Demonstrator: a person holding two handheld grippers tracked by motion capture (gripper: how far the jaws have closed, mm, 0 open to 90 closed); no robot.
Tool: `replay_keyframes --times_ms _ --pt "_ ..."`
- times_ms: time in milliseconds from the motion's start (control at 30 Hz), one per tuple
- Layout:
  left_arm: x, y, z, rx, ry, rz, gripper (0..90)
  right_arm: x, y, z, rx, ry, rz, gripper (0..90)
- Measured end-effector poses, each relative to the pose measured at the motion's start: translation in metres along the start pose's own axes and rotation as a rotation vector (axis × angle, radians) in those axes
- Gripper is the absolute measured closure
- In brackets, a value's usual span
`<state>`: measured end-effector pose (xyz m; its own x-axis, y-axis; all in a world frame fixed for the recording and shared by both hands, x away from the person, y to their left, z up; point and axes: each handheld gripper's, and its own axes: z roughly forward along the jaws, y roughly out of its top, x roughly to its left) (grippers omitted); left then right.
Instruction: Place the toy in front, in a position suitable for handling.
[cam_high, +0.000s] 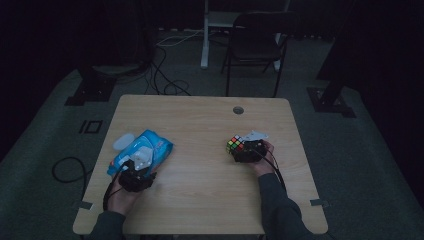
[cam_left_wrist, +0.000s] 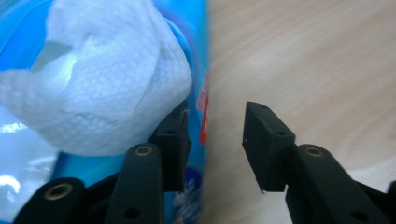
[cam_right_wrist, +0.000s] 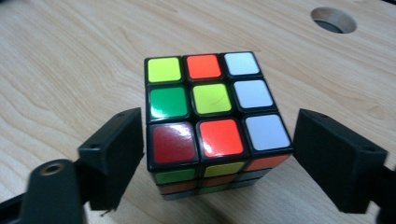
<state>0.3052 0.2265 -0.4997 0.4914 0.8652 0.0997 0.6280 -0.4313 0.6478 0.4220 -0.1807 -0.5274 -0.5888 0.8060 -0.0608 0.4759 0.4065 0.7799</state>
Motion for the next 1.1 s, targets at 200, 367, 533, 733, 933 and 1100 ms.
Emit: replay_keyframes --times_ms 200,367,533,733,933,1100 --pt "0.009 -0.002 0.008 -0.046 -0.027 -0.006 60.1 0.003 -0.002 0.003 0.011 0.002 -0.039 31.1" --pt "0.002 0.001 0.012 -0.073 -0.041 0.024 58.4 0.005 -0.001 0.002 -0.006 0.014 -0.057 33.1" --pt "-0.007 0.003 0.013 -0.116 -0.074 0.039 58.1 0.007 -0.002 0.0 -0.021 0.037 -0.058 33.6" --pt "-0.006 0.005 0.014 -0.135 -0.091 0.012 58.0 0.019 -0.001 -0.006 -0.053 0.095 -0.062 34.0" --pt "-0.006 0.005 0.013 -0.145 -0.102 0.002 57.4 0.031 0.001 -0.011 -0.065 0.124 -0.097 34.1" --pt "-0.004 0.006 0.014 -0.161 -0.116 -0.02 56.7 0.043 -0.002 -0.012 -0.064 0.149 -0.115 34.3"
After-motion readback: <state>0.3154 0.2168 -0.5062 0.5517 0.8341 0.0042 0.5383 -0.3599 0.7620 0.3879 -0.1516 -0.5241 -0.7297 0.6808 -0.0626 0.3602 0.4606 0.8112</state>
